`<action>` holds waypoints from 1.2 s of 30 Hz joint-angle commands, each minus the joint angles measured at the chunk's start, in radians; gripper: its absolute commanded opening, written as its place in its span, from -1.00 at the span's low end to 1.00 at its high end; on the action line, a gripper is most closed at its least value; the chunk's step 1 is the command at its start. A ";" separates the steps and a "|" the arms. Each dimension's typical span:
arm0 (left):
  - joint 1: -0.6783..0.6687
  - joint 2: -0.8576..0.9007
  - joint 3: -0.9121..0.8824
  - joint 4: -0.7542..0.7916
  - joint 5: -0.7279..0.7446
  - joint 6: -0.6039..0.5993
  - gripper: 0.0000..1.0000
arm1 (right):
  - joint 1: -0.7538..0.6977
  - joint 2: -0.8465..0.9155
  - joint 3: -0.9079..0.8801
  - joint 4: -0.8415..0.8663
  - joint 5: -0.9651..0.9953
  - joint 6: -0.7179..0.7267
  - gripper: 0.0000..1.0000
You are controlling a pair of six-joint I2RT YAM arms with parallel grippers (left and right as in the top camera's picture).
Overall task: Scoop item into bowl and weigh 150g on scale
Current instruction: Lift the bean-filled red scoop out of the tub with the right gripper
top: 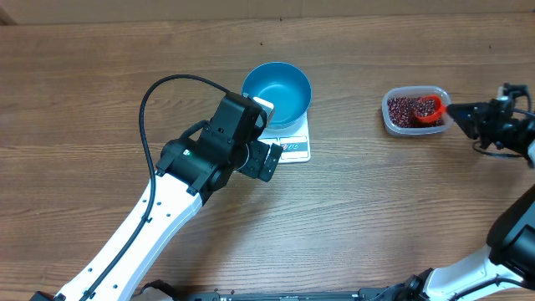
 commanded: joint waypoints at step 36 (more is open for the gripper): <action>-0.002 0.004 0.012 0.000 0.004 0.023 0.99 | 0.244 0.005 0.010 0.045 -0.368 0.058 -0.92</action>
